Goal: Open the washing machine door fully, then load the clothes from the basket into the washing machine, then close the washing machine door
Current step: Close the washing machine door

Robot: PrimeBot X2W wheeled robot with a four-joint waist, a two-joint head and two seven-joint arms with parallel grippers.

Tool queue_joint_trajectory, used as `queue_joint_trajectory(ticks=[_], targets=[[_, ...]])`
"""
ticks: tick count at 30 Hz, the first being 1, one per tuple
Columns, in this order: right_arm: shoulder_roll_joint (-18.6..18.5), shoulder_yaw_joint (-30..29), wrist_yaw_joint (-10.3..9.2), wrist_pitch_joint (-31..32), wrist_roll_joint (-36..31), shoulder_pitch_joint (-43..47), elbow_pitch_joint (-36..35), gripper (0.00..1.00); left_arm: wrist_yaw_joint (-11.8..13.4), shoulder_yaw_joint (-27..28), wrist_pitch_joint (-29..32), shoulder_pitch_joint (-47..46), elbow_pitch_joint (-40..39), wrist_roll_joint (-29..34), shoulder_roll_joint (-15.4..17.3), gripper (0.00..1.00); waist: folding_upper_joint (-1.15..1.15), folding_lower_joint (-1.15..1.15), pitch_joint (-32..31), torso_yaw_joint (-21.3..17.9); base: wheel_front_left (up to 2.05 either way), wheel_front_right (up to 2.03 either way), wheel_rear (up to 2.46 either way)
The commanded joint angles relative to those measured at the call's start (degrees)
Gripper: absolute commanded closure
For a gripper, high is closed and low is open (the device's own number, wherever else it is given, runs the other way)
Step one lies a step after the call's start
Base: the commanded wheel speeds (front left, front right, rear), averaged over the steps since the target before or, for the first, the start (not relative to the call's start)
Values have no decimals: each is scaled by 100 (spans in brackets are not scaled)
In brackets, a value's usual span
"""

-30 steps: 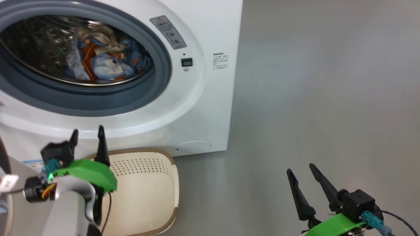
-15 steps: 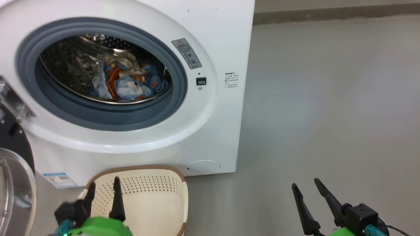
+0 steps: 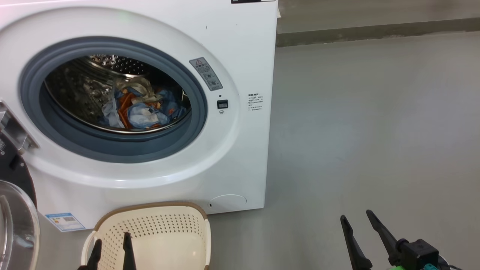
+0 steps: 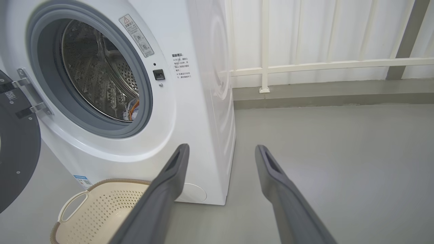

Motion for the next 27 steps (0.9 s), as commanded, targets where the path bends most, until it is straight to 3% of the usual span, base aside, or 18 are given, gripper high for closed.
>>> queue_joint_trajectory(ticks=[1,19,27], targets=[[-13,127,9,-28,-57,3,-152,0,32,156,-37,-19,-227,64,89,0,0,0,-41,-17,0,0,0],[18,108,9,-28,-63,115,-155,0,150,144,-37,249,-379,246,89,0,0,0,-74,-82,-3,3,0],[38,105,9,-28,-47,110,-165,0,199,170,-37,230,-377,263,89,0,0,0,-43,-61,-93,93,0]])
